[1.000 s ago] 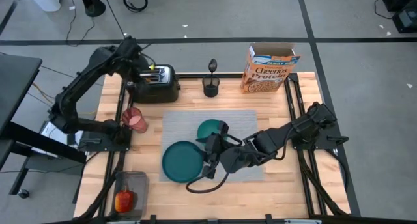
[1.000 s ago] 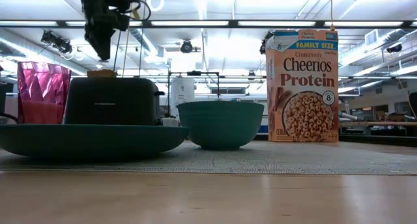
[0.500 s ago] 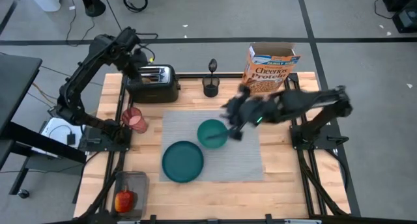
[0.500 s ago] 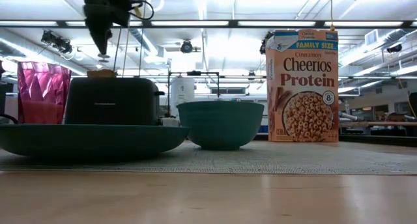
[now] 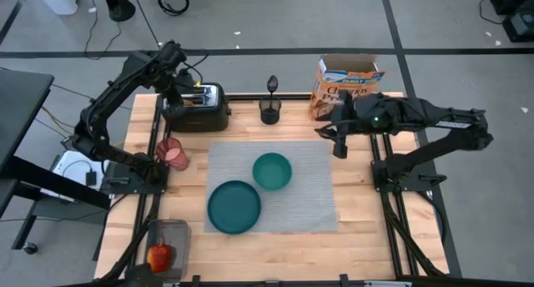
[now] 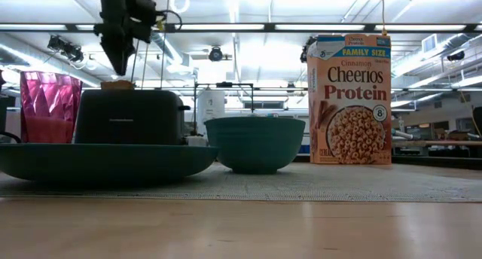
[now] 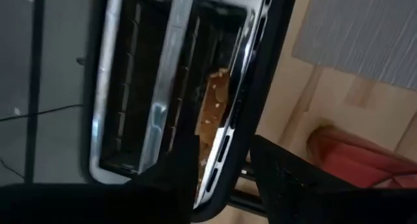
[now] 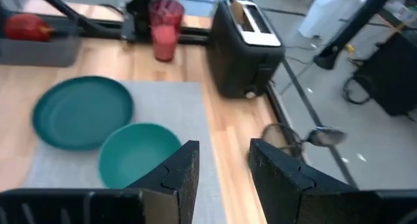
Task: Arrange a breakfast setting
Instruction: Put the bread from the toaster on the dark green plate
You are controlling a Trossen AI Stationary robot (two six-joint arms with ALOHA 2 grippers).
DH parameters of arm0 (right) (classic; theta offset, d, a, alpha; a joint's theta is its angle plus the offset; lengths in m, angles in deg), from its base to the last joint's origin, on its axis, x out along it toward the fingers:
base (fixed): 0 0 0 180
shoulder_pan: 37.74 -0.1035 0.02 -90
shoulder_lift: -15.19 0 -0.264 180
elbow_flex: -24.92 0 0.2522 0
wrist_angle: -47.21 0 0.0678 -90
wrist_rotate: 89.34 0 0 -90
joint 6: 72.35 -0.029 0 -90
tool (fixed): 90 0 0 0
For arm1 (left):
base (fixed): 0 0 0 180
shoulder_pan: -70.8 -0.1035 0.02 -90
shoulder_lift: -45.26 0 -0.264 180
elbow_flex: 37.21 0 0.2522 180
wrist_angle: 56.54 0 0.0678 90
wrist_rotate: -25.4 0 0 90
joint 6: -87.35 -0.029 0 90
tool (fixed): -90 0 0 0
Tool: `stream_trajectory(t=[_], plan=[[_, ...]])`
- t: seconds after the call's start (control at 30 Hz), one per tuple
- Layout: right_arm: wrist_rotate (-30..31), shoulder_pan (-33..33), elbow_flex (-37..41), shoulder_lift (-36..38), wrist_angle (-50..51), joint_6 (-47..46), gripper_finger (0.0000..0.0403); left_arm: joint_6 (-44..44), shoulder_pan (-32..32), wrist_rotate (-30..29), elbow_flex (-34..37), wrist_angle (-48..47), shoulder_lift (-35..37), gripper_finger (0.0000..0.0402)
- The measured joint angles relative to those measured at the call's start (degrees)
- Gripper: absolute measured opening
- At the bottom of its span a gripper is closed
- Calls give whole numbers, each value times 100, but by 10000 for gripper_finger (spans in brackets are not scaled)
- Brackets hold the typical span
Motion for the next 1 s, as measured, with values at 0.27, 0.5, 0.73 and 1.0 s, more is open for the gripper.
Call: stream_trajectory(t=[0.27,0.5,0.73,1.0], plan=[[-83,18,592,225,-470,-71,142,320,4,-507,562,434,0,142],[-223,31,597,210,-673,-46,142,962,101,-655,349,326,0,142],[-223,183,597,210,-671,-32,142,1040,51,-701,127,301,0,142],[-358,246,597,210,-668,-208,142,274,-129,-236,127,276,0,180]])
